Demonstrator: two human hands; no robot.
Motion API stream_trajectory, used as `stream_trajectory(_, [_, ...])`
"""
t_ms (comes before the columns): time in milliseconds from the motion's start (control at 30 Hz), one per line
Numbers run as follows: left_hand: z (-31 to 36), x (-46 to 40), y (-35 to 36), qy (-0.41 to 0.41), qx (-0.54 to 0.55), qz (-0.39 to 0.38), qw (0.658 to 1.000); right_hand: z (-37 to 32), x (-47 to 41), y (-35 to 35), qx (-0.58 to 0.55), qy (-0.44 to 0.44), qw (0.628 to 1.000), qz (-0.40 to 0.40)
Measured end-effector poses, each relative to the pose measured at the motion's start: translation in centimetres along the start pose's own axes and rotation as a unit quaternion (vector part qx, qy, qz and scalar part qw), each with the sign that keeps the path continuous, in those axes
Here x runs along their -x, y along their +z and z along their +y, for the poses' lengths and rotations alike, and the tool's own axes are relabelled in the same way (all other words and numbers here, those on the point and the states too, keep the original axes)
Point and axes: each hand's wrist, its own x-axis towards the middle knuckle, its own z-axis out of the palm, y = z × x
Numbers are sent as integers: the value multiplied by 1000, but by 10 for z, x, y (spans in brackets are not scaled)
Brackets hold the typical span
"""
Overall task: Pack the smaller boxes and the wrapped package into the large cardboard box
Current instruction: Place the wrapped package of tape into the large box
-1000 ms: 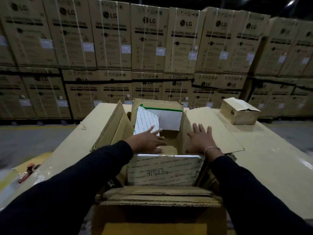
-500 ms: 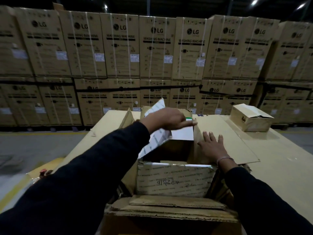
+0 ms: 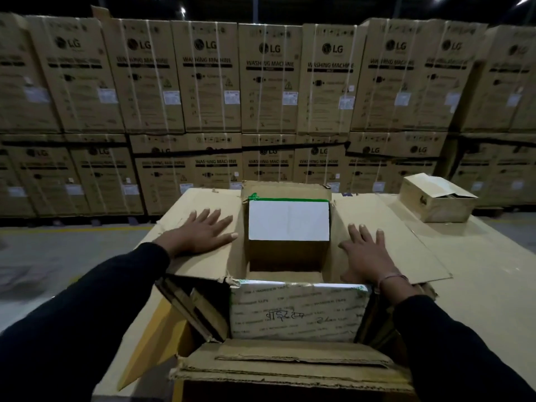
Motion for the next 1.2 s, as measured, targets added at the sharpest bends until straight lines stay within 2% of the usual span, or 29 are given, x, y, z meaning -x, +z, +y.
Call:
stream_trajectory(100, [0, -3, -8, 35, -12, -29, 999, 0, 0, 3, 5, -1, 1000, 10])
stream_trajectory(233, [25, -25, -38, 11, -72, -112, 991, 2, 2, 5, 8, 1, 1000, 19])
stream_trajectory(300, [38, -48, -47, 6, -85, -118, 989, 2, 2, 5, 7, 0, 1000, 22])
stream_trajectory(367, [53, -73, -47, 23, -104, -93, 990, 3, 0, 7, 7, -2, 1000, 23])
stream_trajectory(433, [72, -98, -40, 75, -139, -37, 987, 5, -3, 11, 7, -1, 1000, 24])
stream_trajectory(533, [102, -131, -20, 153, -230, 64, 959, 7, -5, 15, 15, 0, 999, 28])
stream_trajectory(633, [126, -158, 5, 153, -260, 121, 946, 8, -3, 15, 25, -2, 999, 29])
stream_trajectory(833, [146, -172, 30, 129, -234, 171, 948, 6, -4, 14, 31, -2, 999, 32])
stream_trajectory(967, [157, -169, 9, 146, -197, 138, 960, 8, -2, 13, 25, -11, 999, 44])
stream_trajectory(1067, [163, -161, -22, 144, -158, 61, 975, 8, -4, 15, 14, -9, 999, 38])
stream_trajectory(1133, [164, -152, -56, 90, -57, -11, 994, 8, -4, 14, 18, -11, 999, 33])
stream_trajectory(1200, [163, -149, -93, 56, 20, -33, 998, 9, -5, 13, 16, -15, 999, 30])
